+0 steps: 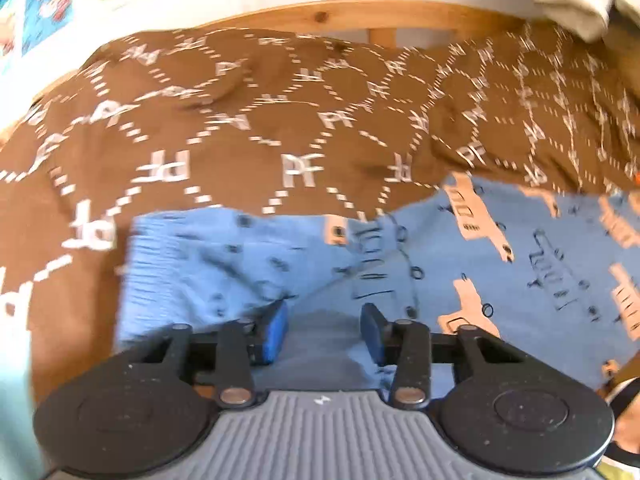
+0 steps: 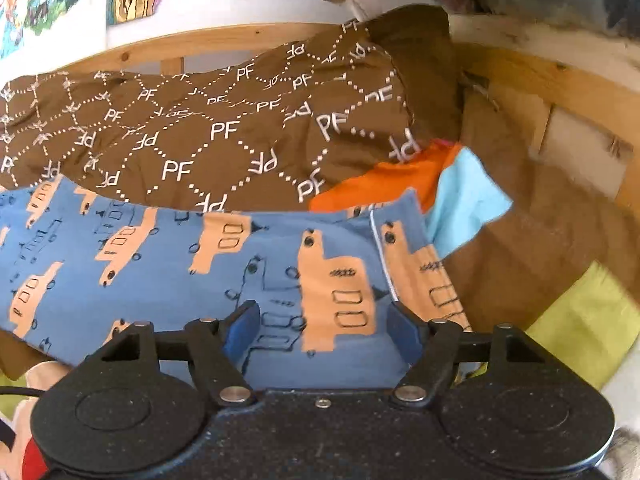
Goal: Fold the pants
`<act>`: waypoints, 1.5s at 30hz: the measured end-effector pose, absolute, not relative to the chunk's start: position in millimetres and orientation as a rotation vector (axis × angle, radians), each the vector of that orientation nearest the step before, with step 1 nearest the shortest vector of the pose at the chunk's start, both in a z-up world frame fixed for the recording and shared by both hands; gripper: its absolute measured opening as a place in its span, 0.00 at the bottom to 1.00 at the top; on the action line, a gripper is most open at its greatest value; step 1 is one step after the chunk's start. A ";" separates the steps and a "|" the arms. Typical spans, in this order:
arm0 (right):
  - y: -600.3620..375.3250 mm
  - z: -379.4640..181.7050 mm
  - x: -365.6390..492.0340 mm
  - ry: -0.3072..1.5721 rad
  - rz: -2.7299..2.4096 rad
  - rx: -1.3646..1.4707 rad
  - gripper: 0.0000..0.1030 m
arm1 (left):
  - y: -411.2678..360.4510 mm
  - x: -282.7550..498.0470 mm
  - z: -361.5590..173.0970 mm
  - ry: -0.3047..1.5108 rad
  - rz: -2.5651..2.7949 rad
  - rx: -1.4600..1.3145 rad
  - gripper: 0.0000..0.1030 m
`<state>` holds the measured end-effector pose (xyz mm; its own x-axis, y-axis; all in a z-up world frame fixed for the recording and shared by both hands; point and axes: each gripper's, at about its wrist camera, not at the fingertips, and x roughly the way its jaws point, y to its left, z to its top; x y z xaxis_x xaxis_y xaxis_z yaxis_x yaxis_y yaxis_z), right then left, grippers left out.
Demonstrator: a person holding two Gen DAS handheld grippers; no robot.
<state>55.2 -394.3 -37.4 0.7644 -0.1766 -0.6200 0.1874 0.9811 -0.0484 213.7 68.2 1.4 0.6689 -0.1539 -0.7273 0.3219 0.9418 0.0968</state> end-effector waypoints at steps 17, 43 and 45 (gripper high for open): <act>-386.8 -31.0 10.2 0.526 -0.265 0.272 0.95 | -151.6 177.8 -16.7 0.685 -0.612 0.253 1.00; -477.0 -47.8 6.2 0.543 -0.285 0.958 0.92 | -220.6 194.5 -52.1 0.761 -0.715 0.267 1.00; -480.0 -52.2 7.1 0.524 -0.308 1.014 0.91 | -217.3 194.4 -54.3 0.764 -0.707 0.256 1.00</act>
